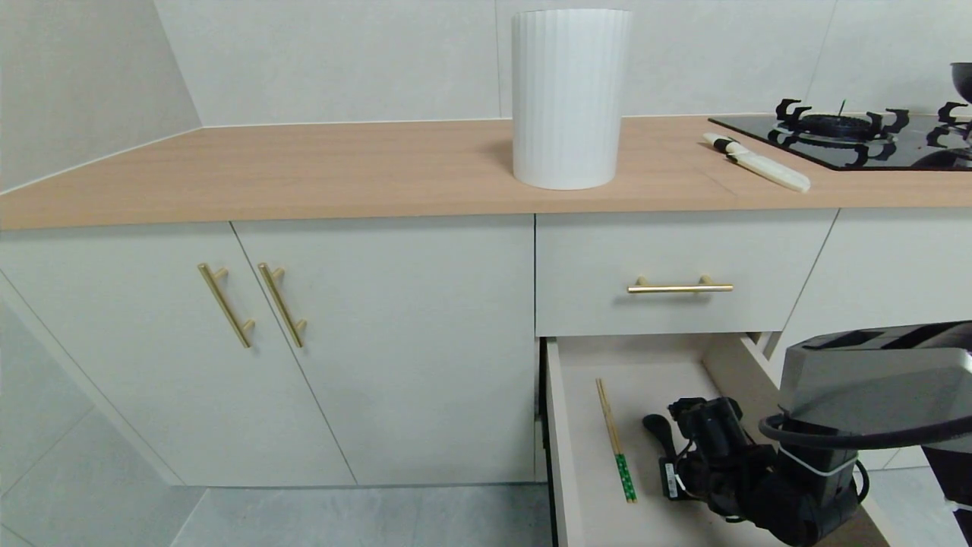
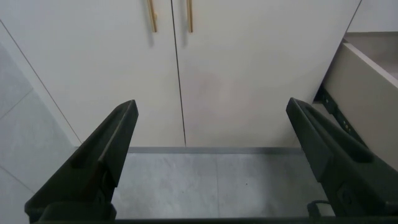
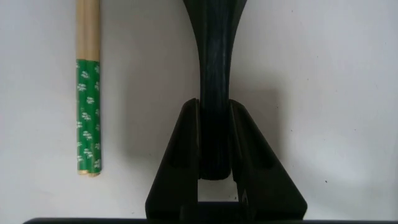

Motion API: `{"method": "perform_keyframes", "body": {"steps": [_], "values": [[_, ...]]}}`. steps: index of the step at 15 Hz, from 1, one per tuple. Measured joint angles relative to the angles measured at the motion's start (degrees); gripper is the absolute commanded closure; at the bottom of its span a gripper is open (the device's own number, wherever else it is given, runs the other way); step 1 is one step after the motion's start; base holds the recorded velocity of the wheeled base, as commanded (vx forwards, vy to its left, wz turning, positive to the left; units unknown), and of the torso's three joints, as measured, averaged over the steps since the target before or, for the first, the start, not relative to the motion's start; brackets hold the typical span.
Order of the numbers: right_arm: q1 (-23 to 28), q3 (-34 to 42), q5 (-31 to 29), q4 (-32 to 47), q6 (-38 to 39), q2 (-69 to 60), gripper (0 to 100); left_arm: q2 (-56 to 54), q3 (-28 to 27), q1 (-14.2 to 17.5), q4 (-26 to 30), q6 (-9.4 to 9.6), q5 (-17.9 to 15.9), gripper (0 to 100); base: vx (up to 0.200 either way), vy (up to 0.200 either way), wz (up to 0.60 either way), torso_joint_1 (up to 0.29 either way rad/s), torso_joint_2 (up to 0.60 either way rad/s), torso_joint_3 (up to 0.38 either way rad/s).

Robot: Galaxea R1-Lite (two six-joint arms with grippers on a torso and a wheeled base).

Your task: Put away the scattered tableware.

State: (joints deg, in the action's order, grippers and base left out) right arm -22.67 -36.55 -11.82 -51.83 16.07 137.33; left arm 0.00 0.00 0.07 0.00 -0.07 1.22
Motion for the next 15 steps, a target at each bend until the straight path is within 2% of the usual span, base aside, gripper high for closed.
{"method": "perform_keyframes", "body": {"steps": [4, 5, 15], "values": [[0.00, -0.02, 0.01, 0.05, 0.00, 0.21, 100, 0.00, 0.00, 0.00, 0.00, 0.00, -0.02, 0, 0.000, 0.000, 0.00, 0.000, 0.00, 0.000], [0.00, -0.02, 0.01, 0.07, 0.00, 0.21, 0, 0.00, 0.00, 0.00, 0.00, 0.00, 0.00, 0, 0.000, 0.000, 0.00, 0.000, 0.00, 0.000], [0.11, 1.02, 0.01, 0.62, 0.13, -1.66, 0, 0.00, 0.00, 0.00, 0.00, 0.02, -0.02, 0, 0.000, 0.000, 0.00, 0.000, 0.00, 0.000]]}}
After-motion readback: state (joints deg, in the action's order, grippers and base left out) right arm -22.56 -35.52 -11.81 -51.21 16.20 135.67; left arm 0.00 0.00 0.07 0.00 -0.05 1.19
